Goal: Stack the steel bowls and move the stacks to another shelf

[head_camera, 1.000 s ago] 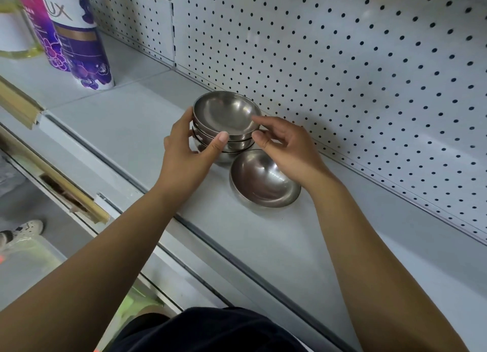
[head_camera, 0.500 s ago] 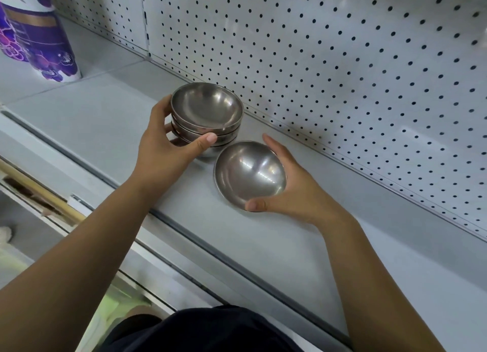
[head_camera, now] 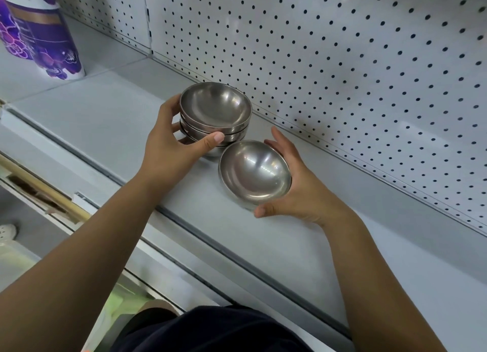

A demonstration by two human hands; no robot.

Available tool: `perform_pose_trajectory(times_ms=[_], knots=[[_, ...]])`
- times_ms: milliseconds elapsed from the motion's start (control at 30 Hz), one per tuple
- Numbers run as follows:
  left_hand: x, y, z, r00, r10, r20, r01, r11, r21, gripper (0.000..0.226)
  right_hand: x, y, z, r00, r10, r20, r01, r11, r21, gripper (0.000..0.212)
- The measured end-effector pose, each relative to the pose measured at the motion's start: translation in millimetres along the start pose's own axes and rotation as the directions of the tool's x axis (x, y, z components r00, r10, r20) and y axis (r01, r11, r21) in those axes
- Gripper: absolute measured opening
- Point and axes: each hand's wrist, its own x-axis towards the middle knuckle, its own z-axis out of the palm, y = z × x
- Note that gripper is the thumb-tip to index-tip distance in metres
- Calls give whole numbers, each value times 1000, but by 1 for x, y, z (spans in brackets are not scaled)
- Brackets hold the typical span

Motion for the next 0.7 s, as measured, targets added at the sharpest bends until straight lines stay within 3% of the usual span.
perform_pose_trajectory(times_ms=[167, 467, 700], knots=[[1, 3, 0, 1000, -11, 3, 11, 1000, 2, 91, -3, 2, -3, 999, -22, -25, 21, 1000, -21, 140], [4, 7, 13, 992, -27, 121, 28, 1000, -6, 91, -5, -19, -38, 892, -95, -441, 178, 972, 151, 122], [-9, 15, 34, 989, 3, 149, 0, 1000, -23, 92, 9, -35, -35, 886, -145, -441, 207, 974, 96, 119]])
